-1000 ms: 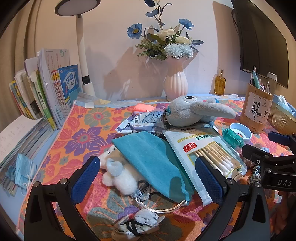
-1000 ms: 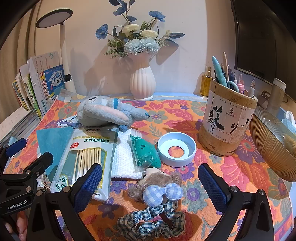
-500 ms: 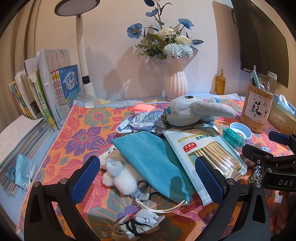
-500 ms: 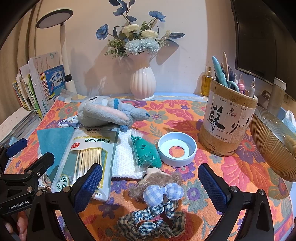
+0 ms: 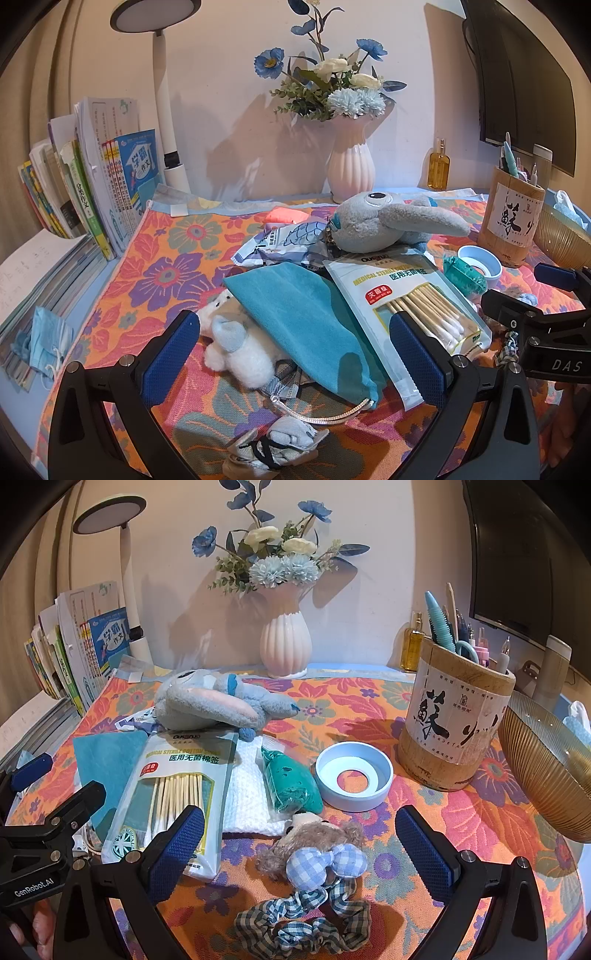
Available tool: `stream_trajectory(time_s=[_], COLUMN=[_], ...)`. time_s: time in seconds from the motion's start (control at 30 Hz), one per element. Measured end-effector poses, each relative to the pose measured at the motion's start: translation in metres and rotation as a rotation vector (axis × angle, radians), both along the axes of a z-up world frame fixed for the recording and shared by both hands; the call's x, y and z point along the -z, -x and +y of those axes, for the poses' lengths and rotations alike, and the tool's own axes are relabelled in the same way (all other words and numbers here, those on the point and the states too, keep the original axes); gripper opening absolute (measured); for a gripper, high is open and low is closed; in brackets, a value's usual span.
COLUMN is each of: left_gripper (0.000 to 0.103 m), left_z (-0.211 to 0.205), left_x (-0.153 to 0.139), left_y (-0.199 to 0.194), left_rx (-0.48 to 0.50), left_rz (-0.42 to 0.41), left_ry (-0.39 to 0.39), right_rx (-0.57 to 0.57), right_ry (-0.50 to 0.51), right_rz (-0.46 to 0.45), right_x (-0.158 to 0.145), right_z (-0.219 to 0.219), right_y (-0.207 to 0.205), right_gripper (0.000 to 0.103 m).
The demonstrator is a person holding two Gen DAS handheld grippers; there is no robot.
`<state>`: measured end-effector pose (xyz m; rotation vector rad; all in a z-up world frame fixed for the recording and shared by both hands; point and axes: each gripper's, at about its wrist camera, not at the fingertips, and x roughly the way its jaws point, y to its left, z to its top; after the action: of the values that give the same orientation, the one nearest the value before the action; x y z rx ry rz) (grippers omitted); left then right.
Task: Organize soft objects
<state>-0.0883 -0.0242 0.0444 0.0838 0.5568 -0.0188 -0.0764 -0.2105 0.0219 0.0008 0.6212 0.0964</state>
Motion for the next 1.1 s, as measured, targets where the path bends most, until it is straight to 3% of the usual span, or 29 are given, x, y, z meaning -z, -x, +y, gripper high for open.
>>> stream_trajectory(time_s=[1.1], left_gripper=[0.102], left_z=[-0.0008], left_x=[0.0004], left_y=[0.0010], left_rx=[0.000], left_rz=[-0.002], left_ry=[-0.001], right_rx=[-0.003], right_ry=[0.003], right_rz=[0.005], right_x=[0.0019], right_z=[0.0019], right_y=[-0.0001], right_gripper=[0.103])
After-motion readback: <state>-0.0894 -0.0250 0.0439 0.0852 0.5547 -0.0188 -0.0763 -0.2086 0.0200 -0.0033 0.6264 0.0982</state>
